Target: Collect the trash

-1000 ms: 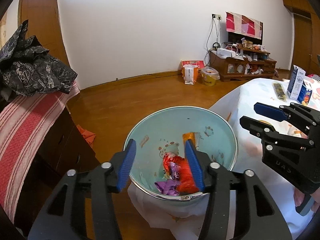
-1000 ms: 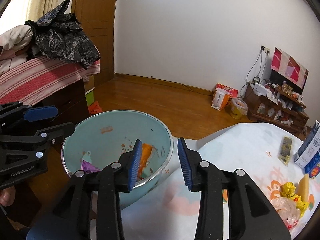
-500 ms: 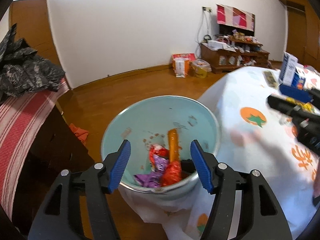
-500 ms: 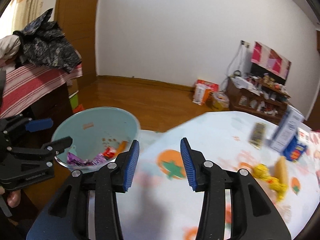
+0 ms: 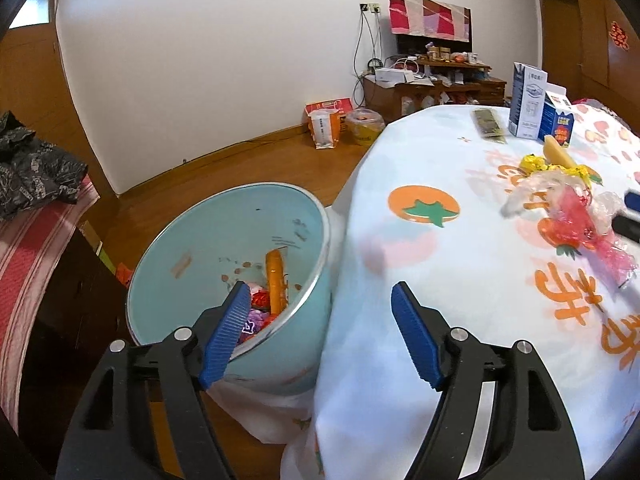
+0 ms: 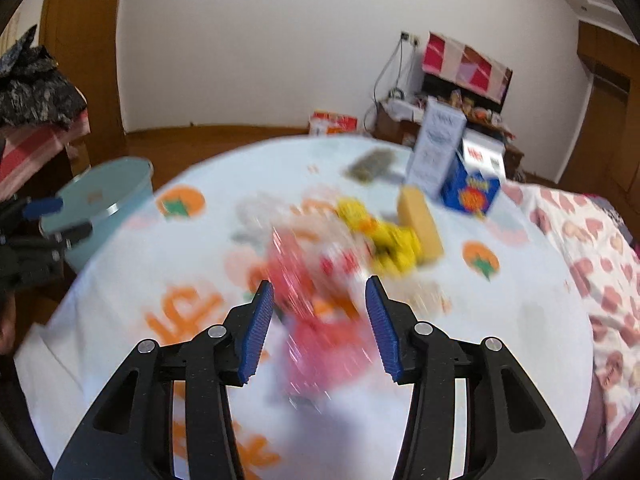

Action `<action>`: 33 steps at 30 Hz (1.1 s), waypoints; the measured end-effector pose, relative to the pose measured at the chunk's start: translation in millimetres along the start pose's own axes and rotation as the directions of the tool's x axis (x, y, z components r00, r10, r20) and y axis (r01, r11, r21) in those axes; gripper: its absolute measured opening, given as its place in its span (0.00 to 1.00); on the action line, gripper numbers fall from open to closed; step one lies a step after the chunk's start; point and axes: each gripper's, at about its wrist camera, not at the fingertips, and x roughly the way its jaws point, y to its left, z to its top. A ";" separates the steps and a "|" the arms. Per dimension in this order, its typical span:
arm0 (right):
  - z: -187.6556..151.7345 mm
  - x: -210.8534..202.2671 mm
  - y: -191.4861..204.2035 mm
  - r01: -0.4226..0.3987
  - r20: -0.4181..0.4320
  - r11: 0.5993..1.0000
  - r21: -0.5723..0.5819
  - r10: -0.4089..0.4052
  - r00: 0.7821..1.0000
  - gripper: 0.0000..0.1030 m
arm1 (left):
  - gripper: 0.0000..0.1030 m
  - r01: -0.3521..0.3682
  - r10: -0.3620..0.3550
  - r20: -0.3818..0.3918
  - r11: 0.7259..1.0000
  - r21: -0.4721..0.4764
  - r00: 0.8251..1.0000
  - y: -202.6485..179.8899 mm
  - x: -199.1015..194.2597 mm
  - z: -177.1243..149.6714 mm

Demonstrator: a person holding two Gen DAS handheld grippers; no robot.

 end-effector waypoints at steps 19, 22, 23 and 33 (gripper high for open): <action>-9.5 -7.2 -0.6 -0.124 -0.051 0.992 0.037 0.126 0.991 0.16 | 0.74 -0.003 0.004 0.018 0.999 -0.044 1.000 7.9 -12.6 25.8; -5.1 -34.4 -22.7 -0.067 0.015 0.994 0.088 0.066 0.998 0.16 | 0.74 0.041 -0.040 0.027 0.999 -0.022 0.999 -16.6 -17.5 37.6; -4.7 -40.3 -32.0 -0.046 0.026 0.993 0.108 0.043 0.999 0.16 | 0.74 0.053 -0.052 0.028 0.998 -0.016 0.998 -25.3 -18.5 41.2; -47.8 -51.0 -142.8 0.198 -0.051 0.936 0.290 -0.191 0.980 0.16 | 0.84 0.157 -0.161 0.031 0.983 0.099 0.986 -142.2 -25.1 71.8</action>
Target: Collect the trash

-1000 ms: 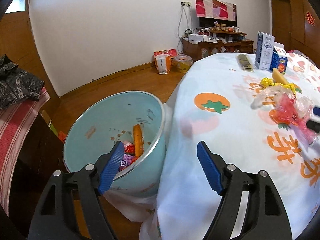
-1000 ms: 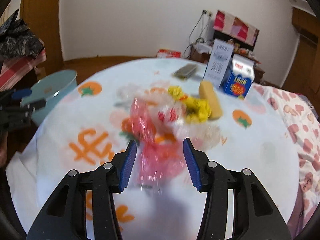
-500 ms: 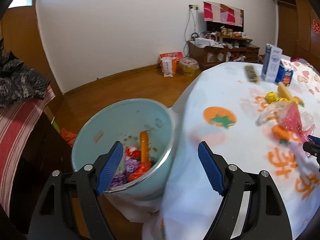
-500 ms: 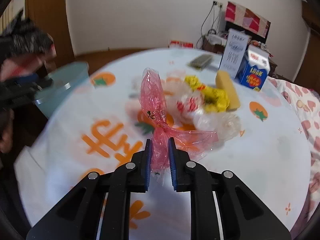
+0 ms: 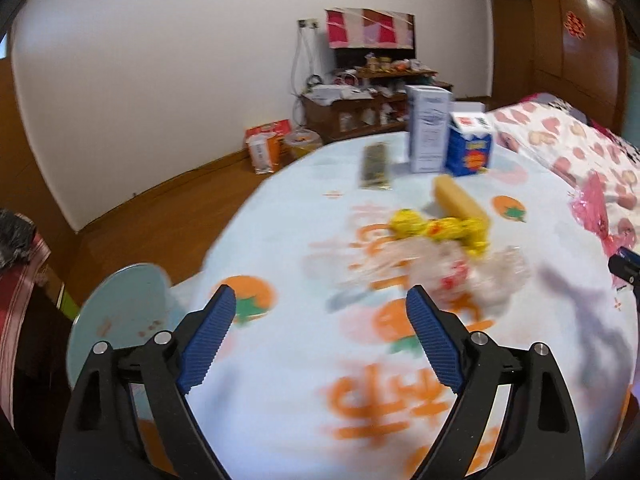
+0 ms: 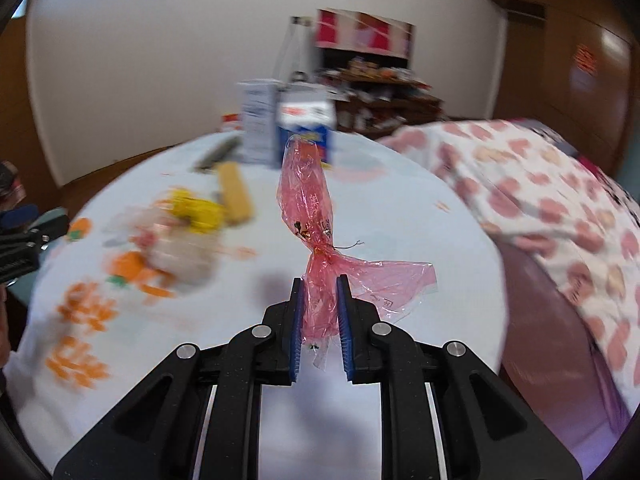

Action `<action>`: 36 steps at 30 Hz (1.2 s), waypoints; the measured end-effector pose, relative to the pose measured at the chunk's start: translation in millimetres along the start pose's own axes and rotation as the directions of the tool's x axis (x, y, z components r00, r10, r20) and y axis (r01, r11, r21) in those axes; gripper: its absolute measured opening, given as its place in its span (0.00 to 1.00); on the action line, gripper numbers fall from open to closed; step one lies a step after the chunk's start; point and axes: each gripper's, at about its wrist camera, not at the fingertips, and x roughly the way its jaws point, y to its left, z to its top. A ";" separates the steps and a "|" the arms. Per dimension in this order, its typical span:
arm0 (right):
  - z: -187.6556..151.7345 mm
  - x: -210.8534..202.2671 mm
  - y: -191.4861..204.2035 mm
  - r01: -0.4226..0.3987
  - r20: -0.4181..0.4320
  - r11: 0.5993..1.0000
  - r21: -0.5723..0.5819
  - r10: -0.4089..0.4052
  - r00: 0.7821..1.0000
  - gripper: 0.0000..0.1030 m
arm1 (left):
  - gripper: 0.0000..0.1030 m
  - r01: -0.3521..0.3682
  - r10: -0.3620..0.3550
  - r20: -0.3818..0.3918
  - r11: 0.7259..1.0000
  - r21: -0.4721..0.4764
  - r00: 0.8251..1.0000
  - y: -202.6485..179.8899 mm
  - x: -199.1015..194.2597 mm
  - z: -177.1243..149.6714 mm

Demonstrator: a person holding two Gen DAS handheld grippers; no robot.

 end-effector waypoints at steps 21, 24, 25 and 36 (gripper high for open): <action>-15.7 6.5 -43.8 -0.007 0.029 0.994 0.110 0.004 1.000 0.17 | 0.92 -0.009 0.032 -0.132 0.985 0.173 0.991 -87.5 58.1 0.4; -15.6 6.2 -42.6 -0.009 0.028 0.994 0.107 0.006 1.000 0.17 | 0.92 -0.038 0.065 -0.141 0.981 0.192 0.988 -64.1 56.2 -4.4; -15.3 5.2 -42.0 -0.008 0.030 0.994 0.107 0.005 1.000 0.17 | 0.92 -0.062 0.090 -0.135 0.979 0.195 0.987 -53.6 54.4 -5.5; -15.5 5.8 -37.4 -0.010 0.034 0.996 0.091 0.007 0.999 0.17 | 0.92 -0.103 0.110 -0.084 0.992 0.078 0.990 8.3 22.6 9.5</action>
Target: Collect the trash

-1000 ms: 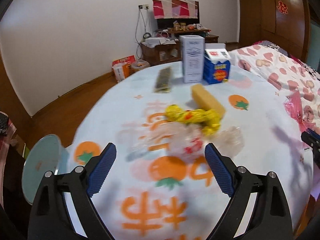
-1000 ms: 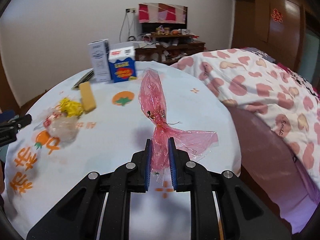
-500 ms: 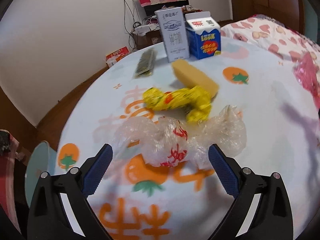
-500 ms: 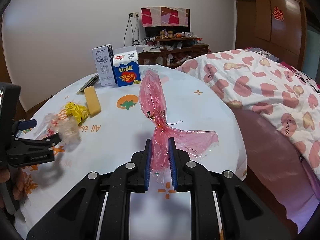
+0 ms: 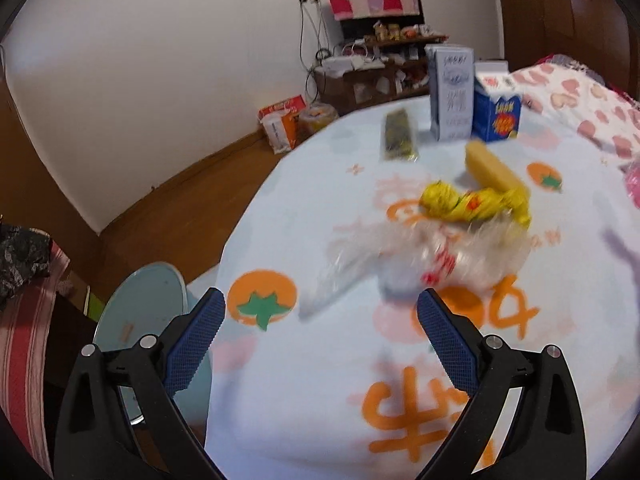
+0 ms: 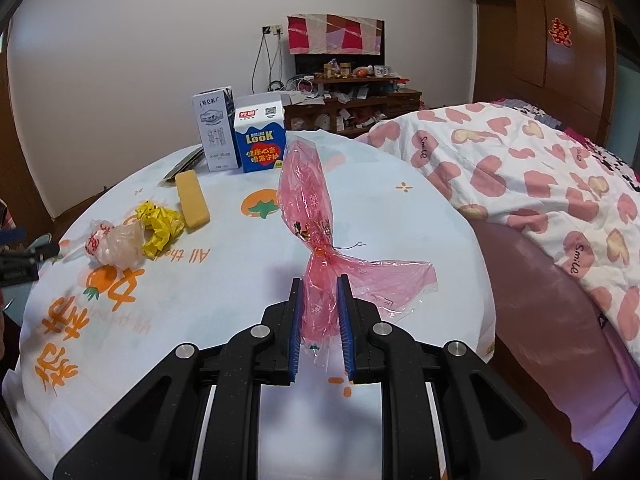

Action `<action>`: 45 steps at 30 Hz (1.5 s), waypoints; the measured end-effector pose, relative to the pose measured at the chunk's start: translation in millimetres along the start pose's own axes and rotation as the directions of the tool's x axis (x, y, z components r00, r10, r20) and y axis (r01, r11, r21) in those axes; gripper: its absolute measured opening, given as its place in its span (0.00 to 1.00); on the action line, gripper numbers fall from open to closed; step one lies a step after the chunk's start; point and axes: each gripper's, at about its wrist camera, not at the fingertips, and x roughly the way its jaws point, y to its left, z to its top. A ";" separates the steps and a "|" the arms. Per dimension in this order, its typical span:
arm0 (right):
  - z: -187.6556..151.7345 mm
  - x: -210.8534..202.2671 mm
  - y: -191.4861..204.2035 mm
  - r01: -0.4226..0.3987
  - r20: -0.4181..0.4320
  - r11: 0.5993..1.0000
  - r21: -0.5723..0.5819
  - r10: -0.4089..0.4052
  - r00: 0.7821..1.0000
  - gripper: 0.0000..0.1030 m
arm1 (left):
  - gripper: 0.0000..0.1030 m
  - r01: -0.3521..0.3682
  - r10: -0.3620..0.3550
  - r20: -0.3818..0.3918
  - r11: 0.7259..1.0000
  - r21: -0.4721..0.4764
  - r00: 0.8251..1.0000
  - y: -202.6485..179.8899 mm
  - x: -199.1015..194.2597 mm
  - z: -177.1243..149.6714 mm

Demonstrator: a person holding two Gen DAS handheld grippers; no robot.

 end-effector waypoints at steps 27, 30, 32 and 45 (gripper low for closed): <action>-1.9 2.0 0.5 -0.003 0.009 1.000 0.002 0.003 1.000 0.18 | 0.94 0.048 -0.042 -0.050 0.990 0.136 0.998 -72.2 15.3 8.3; -3.2 3.0 3.9 -0.008 0.005 1.000 -0.006 0.008 1.000 0.18 | 0.94 0.014 -0.005 -0.057 0.986 0.165 0.998 -47.7 11.8 -7.8; -3.8 3.1 6.9 -0.008 0.006 1.000 -0.013 0.009 1.000 0.18 | 0.94 -0.031 0.040 -0.053 0.987 0.160 0.998 -25.6 10.3 -15.8; -8.0 5.5 26.0 0.007 0.002 0.998 -0.070 -0.007 1.000 0.18 | 0.94 0.058 -0.058 0.004 0.997 -0.057 0.998 5.5 -19.8 -2.2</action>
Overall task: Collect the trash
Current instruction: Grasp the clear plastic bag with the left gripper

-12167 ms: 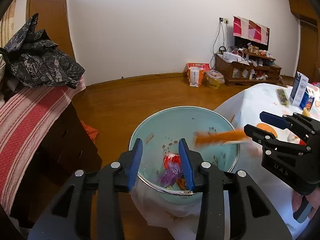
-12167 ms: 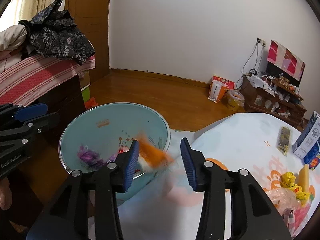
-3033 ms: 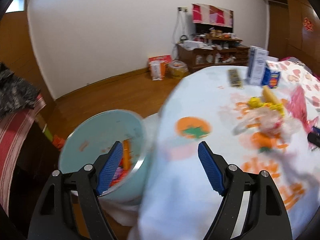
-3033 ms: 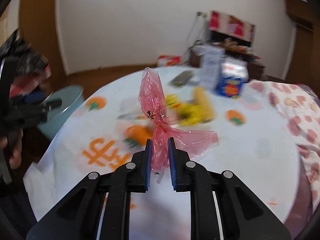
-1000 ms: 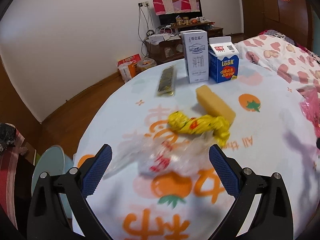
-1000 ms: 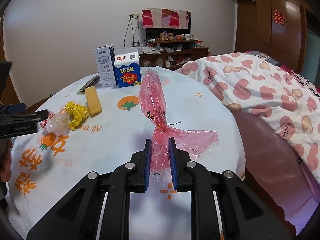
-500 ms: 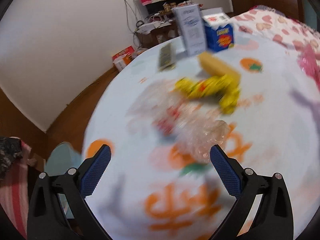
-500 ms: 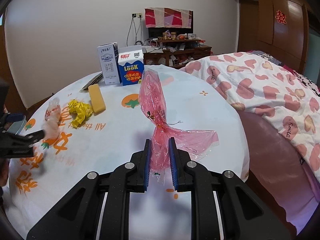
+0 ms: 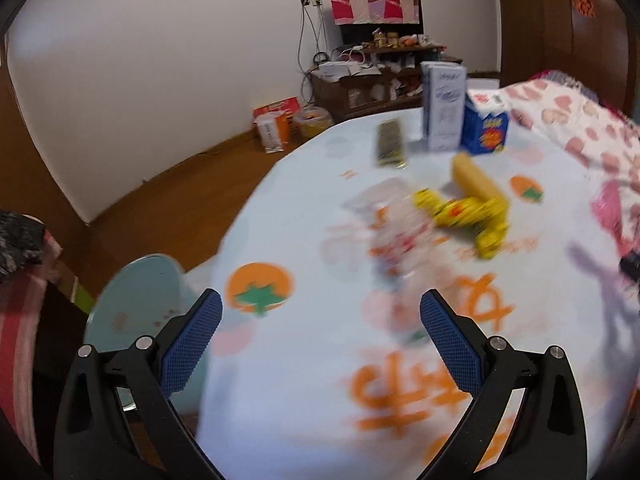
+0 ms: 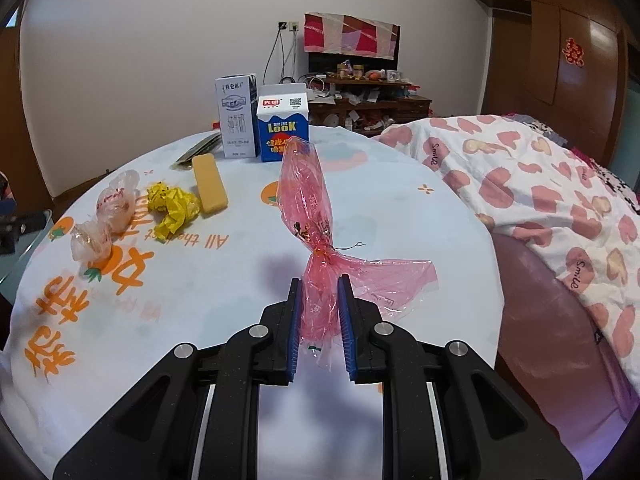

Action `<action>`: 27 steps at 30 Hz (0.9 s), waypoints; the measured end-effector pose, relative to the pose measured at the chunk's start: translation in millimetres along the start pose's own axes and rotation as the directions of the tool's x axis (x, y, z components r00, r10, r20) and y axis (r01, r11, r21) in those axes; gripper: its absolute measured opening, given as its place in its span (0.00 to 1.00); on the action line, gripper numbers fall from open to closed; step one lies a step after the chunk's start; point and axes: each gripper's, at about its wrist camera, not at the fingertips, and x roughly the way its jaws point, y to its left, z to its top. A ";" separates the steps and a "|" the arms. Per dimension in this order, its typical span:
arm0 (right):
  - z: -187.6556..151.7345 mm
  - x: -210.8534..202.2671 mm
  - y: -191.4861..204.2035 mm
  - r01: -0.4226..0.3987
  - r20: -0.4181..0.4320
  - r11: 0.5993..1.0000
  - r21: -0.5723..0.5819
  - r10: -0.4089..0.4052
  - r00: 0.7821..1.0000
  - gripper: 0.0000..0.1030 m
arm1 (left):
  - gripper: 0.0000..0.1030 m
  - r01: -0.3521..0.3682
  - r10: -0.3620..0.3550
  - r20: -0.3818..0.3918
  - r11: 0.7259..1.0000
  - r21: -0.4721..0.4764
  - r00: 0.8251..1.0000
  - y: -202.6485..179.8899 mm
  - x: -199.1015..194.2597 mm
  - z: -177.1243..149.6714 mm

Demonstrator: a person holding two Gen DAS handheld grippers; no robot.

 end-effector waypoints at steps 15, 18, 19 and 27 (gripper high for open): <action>-2.4 5.9 -8.2 -0.001 -0.009 1.000 0.014 0.001 1.000 0.18 | 0.41 0.150 -0.152 -0.115 0.988 -0.028 0.982 -31.8 57.2 -2.0; -0.4 2.9 -2.7 -0.010 -0.002 1.000 0.000 0.010 1.000 0.18 | 0.15 0.190 -0.191 -0.114 0.982 -0.022 0.975 -29.4 55.1 -3.1; 0.5 1.4 0.1 -0.014 0.002 1.000 -0.005 0.014 1.000 0.18 | 0.14 0.196 -0.197 -0.106 0.980 -0.017 0.975 -27.6 52.9 -3.8; 9.6 -5.4 24.3 -0.047 0.017 0.998 -0.045 0.048 0.999 0.18 | 0.10 0.193 -0.195 -0.052 0.981 -0.029 0.979 4.9 26.4 -12.5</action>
